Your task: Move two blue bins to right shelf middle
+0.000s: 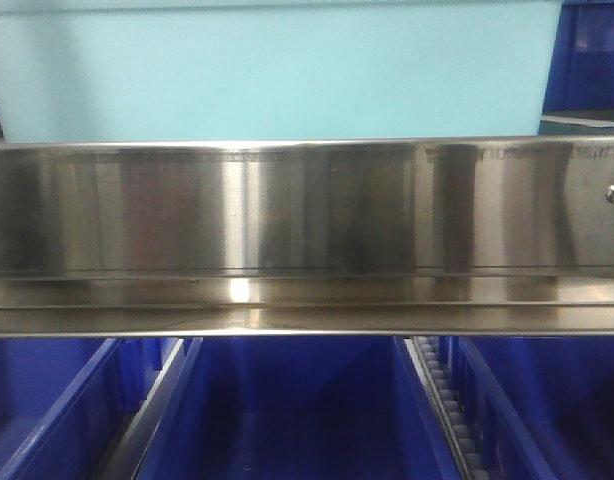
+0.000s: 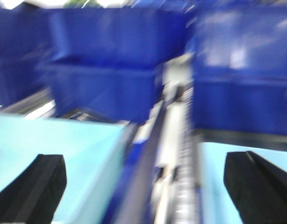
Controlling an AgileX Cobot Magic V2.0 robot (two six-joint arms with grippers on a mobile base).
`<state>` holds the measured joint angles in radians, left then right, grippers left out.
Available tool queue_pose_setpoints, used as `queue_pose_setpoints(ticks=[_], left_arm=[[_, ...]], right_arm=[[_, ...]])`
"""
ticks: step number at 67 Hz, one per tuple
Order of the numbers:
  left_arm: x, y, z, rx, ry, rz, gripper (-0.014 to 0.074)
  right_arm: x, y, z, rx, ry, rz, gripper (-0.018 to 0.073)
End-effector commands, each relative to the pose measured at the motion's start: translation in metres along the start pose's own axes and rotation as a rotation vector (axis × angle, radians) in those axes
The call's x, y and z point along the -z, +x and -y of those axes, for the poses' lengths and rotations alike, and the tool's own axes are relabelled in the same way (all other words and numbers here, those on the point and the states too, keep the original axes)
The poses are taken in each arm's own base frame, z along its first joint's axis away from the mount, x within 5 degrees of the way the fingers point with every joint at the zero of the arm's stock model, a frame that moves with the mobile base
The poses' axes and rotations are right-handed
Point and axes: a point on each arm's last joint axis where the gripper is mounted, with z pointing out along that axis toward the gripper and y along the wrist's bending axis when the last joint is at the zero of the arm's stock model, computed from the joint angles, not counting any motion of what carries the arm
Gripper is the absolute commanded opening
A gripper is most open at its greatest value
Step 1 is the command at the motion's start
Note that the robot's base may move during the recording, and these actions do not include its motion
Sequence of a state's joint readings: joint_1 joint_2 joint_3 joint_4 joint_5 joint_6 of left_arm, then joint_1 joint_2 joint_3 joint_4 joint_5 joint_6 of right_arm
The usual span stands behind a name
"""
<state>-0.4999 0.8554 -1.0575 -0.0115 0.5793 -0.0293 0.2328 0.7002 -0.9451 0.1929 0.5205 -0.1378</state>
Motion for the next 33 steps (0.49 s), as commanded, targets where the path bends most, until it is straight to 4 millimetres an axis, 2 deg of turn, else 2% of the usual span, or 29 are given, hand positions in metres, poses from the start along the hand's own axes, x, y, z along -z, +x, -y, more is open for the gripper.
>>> queue_pose_setpoints(ticks=[1, 12, 21, 25, 33], left_arm=[[-0.016, -0.013, 0.002, 0.003, 0.006, -0.092, 0.0527], [-0.05, -0.036, -0.005, 0.059, -0.039, -0.301, 0.0527], [-0.071, -0.047, -0.02, 0.093, -0.098, -0.436, 0.0527], [-0.082, -0.05, -0.026, 0.104, -0.116, -0.476, 0.0527], [-0.11, -0.047, -0.033, 0.112, -0.125, -0.524, 0.0527]], right_arm=[[-0.021, -0.02, -0.01, 0.021, -0.076, -0.105, 0.057], [-0.075, -0.044, -0.026, 0.045, -0.171, -0.387, 0.057], [-0.108, -0.057, -0.024, -0.036, -0.102, -0.585, 0.057], [-0.124, -0.062, -0.02, -0.046, -0.045, -0.64, 0.057], [-0.15, -0.068, -0.02, -0.051, -0.03, -0.638, 0.057]])
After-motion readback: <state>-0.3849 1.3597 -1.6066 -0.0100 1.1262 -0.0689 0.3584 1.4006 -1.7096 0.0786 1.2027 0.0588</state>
